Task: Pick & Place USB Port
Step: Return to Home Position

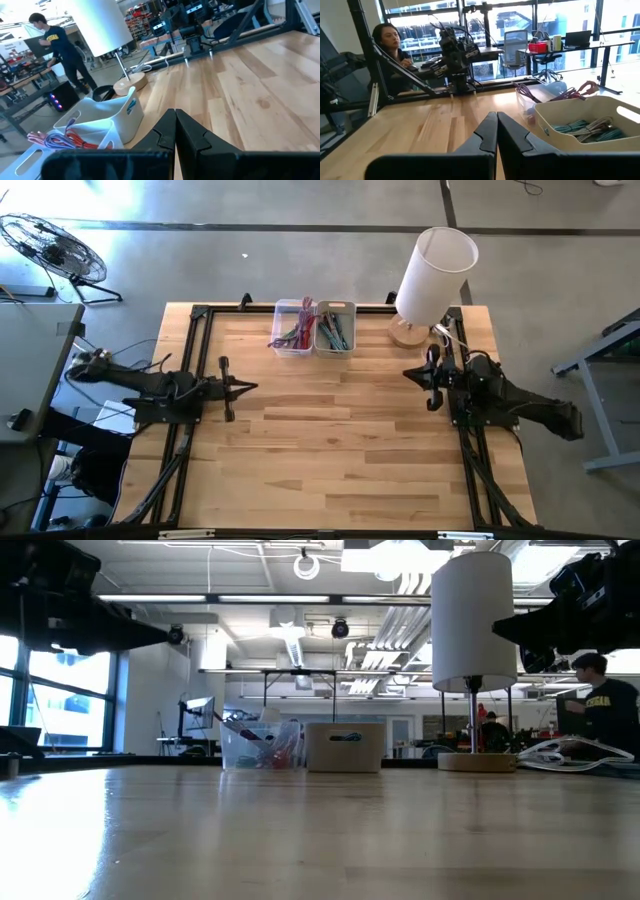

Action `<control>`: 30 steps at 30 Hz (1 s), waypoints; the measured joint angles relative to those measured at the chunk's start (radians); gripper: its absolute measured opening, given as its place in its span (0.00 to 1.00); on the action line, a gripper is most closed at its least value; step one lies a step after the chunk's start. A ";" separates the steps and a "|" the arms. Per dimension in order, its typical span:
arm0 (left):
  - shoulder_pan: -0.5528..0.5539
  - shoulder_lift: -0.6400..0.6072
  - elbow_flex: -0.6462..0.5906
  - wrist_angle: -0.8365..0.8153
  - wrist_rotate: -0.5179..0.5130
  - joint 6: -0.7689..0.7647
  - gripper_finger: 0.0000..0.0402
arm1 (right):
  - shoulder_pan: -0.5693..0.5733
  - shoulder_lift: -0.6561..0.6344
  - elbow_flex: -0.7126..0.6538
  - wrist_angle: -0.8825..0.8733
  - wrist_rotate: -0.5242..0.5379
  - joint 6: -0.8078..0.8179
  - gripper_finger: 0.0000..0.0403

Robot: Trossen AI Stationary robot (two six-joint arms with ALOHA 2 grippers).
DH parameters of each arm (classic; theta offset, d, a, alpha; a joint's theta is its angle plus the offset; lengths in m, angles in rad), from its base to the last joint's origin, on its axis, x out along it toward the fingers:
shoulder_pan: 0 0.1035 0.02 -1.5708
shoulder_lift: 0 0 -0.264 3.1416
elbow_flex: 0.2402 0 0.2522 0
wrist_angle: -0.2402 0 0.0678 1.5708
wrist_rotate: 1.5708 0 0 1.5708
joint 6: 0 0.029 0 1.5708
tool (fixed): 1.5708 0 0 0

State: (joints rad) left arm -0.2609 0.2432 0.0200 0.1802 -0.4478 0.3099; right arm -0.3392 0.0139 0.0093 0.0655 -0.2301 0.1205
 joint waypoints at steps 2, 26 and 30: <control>0.084 0.000 0.000 0.004 0.090 -0.002 0.00 | -0.019 0.000 0.000 0.001 -0.020 0.002 0.00; 0.379 0.000 -0.001 0.012 0.414 -0.170 0.00 | -0.047 0.000 0.000 0.000 -0.037 0.080 0.00; 0.379 0.000 -0.001 0.012 0.407 -0.293 0.00 | -0.047 0.000 0.000 -0.003 -0.003 0.174 0.00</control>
State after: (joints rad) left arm 0.1177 0.2436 0.0193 0.1917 -0.0409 0.0172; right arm -0.3859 0.0139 0.0090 0.0624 -0.2332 0.2946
